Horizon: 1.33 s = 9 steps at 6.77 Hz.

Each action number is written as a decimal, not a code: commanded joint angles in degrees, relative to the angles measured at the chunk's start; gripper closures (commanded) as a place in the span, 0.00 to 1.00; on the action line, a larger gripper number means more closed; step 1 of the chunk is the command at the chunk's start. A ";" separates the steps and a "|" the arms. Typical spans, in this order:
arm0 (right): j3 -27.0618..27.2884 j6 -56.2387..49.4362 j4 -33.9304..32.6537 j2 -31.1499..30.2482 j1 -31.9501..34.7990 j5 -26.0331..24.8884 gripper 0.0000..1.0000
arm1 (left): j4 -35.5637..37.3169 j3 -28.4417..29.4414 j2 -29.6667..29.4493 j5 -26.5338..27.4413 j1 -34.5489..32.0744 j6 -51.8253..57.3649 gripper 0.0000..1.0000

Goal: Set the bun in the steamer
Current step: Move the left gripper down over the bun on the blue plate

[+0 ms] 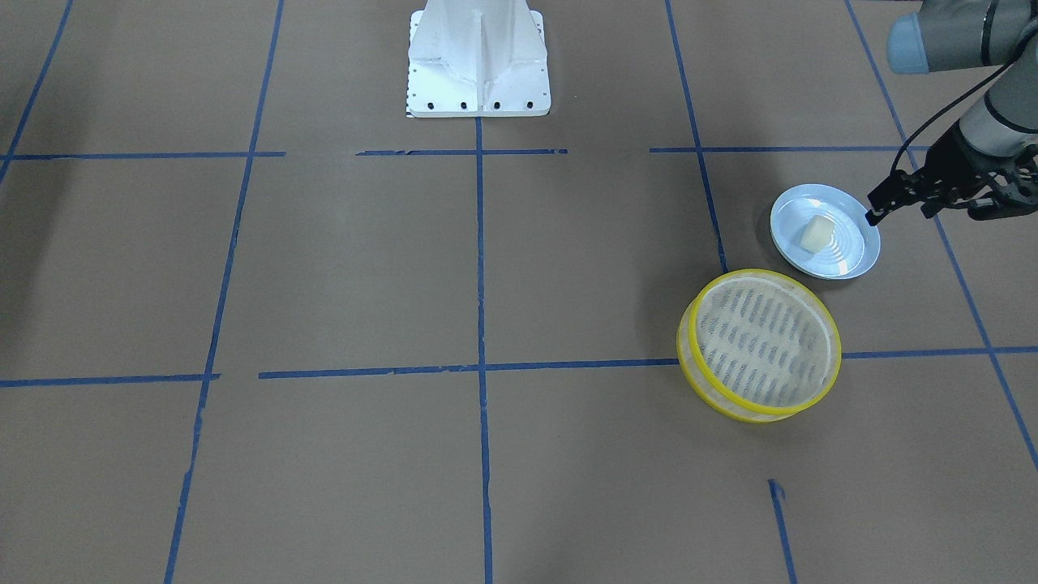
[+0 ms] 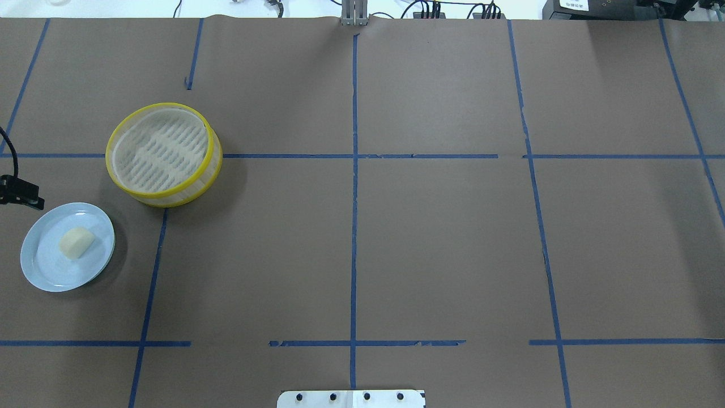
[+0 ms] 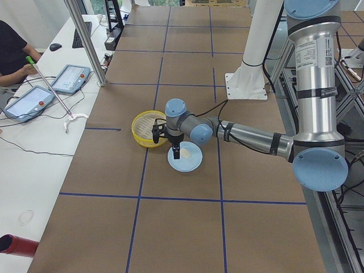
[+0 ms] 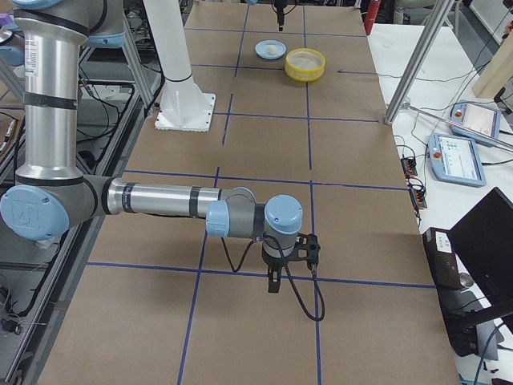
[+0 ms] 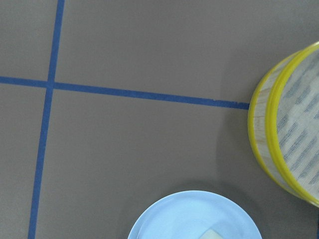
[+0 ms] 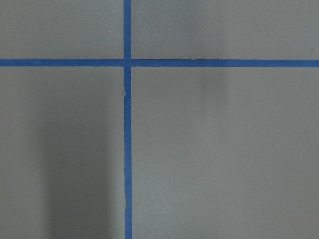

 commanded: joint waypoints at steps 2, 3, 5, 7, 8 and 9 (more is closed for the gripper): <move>-0.03 0.00 0.00 0.07 0.00 0.00 0.00 | -2.52 1.68 -1.40 6.11 9.38 -7.20 0.00; -0.03 0.00 0.00 -0.01 0.00 0.00 0.00 | -2.52 4.30 -3.24 6.49 10.54 -7.57 0.00; 0.06 0.00 0.00 -0.01 0.00 0.00 0.00 | -2.87 5.47 -3.53 6.41 10.82 -7.31 0.00; 0.06 0.00 0.00 -0.01 0.00 0.00 0.00 | -2.87 5.56 -3.53 6.41 10.82 -7.05 0.00; -0.03 0.00 0.00 -0.01 0.00 0.00 0.00 | -2.96 5.64 -3.53 6.32 10.90 -7.04 0.01; -0.03 0.00 0.00 -0.01 0.00 0.00 0.00 | -3.05 5.73 -3.53 6.32 10.90 -6.96 0.01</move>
